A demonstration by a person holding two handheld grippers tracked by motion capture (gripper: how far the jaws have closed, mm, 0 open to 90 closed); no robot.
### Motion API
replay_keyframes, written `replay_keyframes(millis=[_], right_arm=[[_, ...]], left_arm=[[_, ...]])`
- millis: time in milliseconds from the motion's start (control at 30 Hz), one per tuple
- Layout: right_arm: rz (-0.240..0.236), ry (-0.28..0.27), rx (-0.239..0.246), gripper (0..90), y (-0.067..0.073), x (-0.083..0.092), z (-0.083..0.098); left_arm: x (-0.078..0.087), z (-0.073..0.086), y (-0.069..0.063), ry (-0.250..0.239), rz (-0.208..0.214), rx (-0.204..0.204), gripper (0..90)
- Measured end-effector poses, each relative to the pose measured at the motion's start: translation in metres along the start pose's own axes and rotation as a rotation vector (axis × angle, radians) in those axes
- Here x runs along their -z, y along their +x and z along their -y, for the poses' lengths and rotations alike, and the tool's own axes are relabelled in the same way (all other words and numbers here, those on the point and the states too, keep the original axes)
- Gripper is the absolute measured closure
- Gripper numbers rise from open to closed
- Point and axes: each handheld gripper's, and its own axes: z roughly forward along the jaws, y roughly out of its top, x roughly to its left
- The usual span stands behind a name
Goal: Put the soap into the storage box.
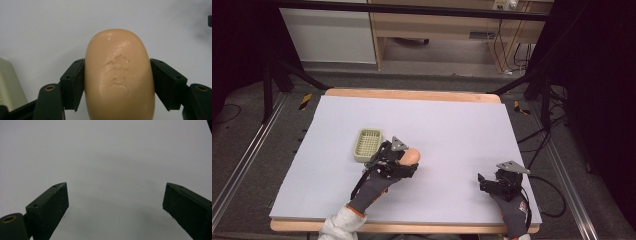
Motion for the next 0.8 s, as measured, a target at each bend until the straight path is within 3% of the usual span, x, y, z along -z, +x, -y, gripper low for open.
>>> replay_keyframes(millis=[800], right_arm=[[0.0,0.001,0.002,6.9,0.0,0.0,0.0]], left_arm=[[0.027,-0.004,0.041,-0.076,-0.079,0.093,31.3]])
